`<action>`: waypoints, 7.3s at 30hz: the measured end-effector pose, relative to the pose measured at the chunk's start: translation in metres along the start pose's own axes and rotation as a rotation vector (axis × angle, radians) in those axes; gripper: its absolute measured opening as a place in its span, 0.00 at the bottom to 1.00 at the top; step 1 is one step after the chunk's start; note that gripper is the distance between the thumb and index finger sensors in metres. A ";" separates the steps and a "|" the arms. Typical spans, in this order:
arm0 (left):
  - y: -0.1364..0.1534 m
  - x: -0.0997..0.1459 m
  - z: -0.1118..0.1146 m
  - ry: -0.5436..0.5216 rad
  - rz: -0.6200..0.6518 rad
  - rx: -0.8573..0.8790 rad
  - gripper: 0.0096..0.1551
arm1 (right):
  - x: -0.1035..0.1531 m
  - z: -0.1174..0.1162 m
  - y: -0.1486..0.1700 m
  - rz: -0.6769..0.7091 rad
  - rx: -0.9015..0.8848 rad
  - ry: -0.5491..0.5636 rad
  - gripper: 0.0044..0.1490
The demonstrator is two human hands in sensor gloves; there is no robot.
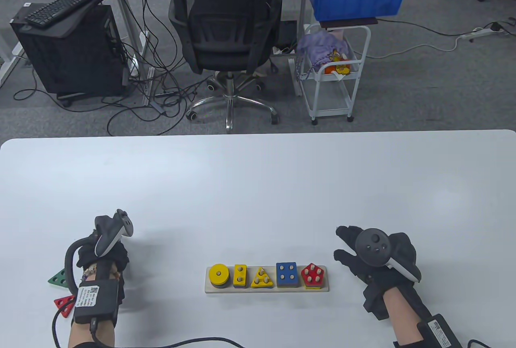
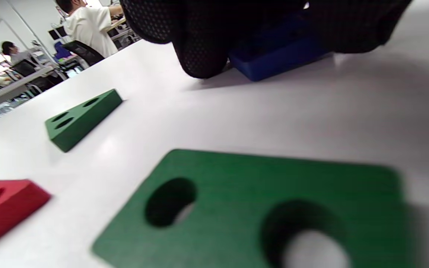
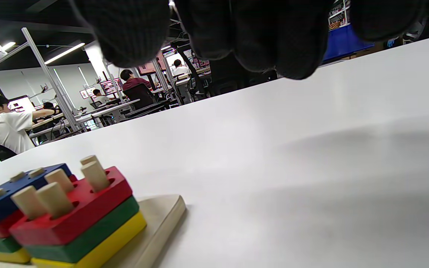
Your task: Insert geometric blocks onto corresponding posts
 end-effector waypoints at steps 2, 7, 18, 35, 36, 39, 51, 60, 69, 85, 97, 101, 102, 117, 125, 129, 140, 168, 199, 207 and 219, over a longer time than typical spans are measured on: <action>-0.006 0.009 -0.008 -0.016 0.057 0.051 0.43 | 0.000 0.001 -0.002 0.007 0.001 0.004 0.40; -0.037 0.048 -0.032 0.020 0.314 0.328 0.43 | 0.001 0.002 -0.015 0.056 -0.010 0.029 0.41; -0.138 0.164 -0.033 0.498 0.920 0.923 0.44 | 0.018 0.014 -0.073 0.285 -0.073 0.203 0.46; -0.198 0.226 0.015 0.925 1.088 1.171 0.53 | 0.044 0.023 -0.113 0.412 -0.121 0.484 0.52; -0.198 0.227 0.016 0.959 1.086 1.196 0.53 | 0.045 0.023 -0.114 0.419 -0.115 0.507 0.54; -0.198 0.228 0.019 1.033 1.069 1.217 0.52 | 0.047 0.025 -0.116 0.432 -0.055 0.544 0.51; -0.150 0.213 -0.013 0.428 1.139 0.958 0.46 | 0.032 0.027 -0.088 0.288 0.019 0.418 0.48; -0.067 0.162 -0.016 -0.023 0.852 0.657 0.45 | 0.013 -0.002 -0.074 0.257 0.233 -0.002 0.48; -0.020 0.126 -0.009 -0.262 0.532 0.261 0.43 | 0.009 -0.028 -0.080 0.256 0.301 -0.085 0.48; 0.023 0.105 -0.021 -0.190 0.311 0.349 0.42 | 0.003 -0.016 -0.050 0.167 0.138 -0.121 0.52; 0.066 0.087 -0.005 -0.037 -0.022 0.235 0.38 | 0.001 -0.007 -0.012 0.009 0.113 -0.115 0.47; 0.048 0.084 0.010 -0.034 -0.046 0.099 0.39 | 0.001 -0.008 -0.009 -0.001 0.111 -0.126 0.46; 0.045 0.084 0.012 -0.037 -0.048 0.084 0.40 | 0.001 -0.008 -0.009 -0.002 0.110 -0.127 0.46; 0.014 0.091 0.031 -0.032 -0.050 -0.057 0.40 | 0.002 -0.008 -0.008 -0.006 0.116 -0.138 0.45; 0.015 0.104 0.009 -0.121 0.065 0.132 0.40 | 0.002 -0.006 -0.007 -0.010 0.109 -0.131 0.45; -0.004 0.125 -0.005 -0.103 0.269 0.272 0.40 | 0.002 -0.003 -0.006 -0.013 0.103 -0.120 0.45; -0.100 0.202 -0.009 -0.119 0.858 0.228 0.42 | 0.003 -0.003 -0.006 -0.011 0.105 -0.127 0.44; -0.124 0.181 0.002 -0.086 0.839 0.178 0.43 | 0.003 -0.006 -0.010 0.003 0.112 -0.156 0.44; 0.116 -0.003 0.007 -0.009 -0.422 0.125 0.40 | 0.003 -0.004 -0.007 -0.003 0.094 -0.155 0.43; 0.111 -0.007 0.005 -0.039 -0.359 0.120 0.38 | 0.002 -0.005 -0.004 -0.003 0.078 -0.168 0.43; 0.049 0.030 -0.044 -0.174 -0.004 0.254 0.40 | 0.002 -0.005 -0.004 -0.005 0.077 -0.165 0.43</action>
Point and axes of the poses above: the tracker on the back of each hand, its own y axis roughly to the little-finger side, its own x axis roughly from the fingertips to the wrist, z = x × y, the point moved 1 cm from there along -x, roughly from the wrist to the fingertips, and after that the axes turned 12 degrees about x, right-handed, at the moved point
